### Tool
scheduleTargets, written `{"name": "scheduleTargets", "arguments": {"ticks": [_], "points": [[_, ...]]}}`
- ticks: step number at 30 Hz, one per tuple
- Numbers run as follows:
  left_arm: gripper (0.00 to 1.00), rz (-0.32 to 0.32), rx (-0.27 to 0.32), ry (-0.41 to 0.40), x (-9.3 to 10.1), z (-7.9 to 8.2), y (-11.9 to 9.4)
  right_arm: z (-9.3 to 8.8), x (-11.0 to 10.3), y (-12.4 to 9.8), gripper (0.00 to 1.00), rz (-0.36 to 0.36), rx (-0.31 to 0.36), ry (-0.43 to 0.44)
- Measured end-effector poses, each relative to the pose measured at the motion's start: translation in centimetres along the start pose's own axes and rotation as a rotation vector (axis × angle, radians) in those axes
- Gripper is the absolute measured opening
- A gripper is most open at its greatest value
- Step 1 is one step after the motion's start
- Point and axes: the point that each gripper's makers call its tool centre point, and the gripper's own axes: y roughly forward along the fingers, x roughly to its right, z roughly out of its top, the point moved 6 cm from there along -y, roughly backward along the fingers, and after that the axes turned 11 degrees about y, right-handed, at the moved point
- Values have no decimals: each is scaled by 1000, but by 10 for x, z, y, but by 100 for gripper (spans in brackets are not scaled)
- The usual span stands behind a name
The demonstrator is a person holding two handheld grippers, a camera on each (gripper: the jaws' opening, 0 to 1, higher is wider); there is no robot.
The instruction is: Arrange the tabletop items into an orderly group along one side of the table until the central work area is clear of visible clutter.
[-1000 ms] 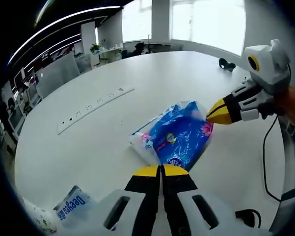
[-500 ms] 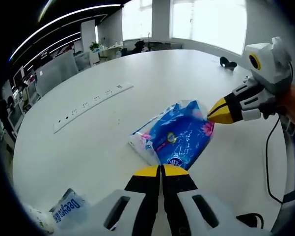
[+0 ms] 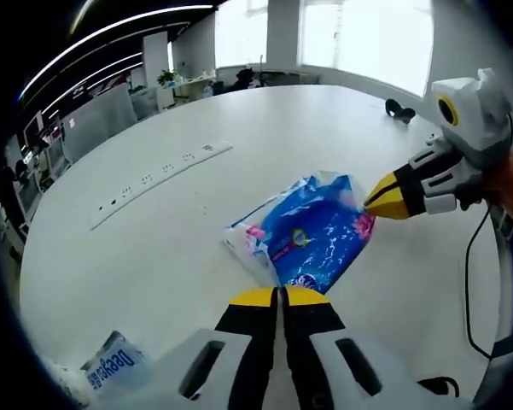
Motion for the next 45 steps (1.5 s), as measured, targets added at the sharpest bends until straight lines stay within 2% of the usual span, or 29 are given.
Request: {"name": "scheduleTargets", "arguments": {"ticks": [6, 11, 13, 17, 26, 41, 45], "points": [[5, 0, -8, 16, 0, -1, -1, 0, -1, 1, 4, -1, -10, -18], [17, 12, -9, 17, 0, -5, -6, -2, -3, -1, 7, 0, -7, -13], [25, 25, -9, 29, 1, -6, -8, -2, -5, -2, 10, 2, 15, -28], [35, 47, -3, 32, -2, -6, -12, 3, -7, -5, 23, -4, 52, -28], [39, 68, 0, 39, -6, -4, -22, 16, -9, -16, 30, -7, 84, -58], [40, 96, 26, 51, -6, 7, -42, 38, -23, -30, 30, 12, 122, -126], [40, 108, 23, 81, -8, 8, -50, 47, -30, -35, 30, 28, 147, -150]]}}
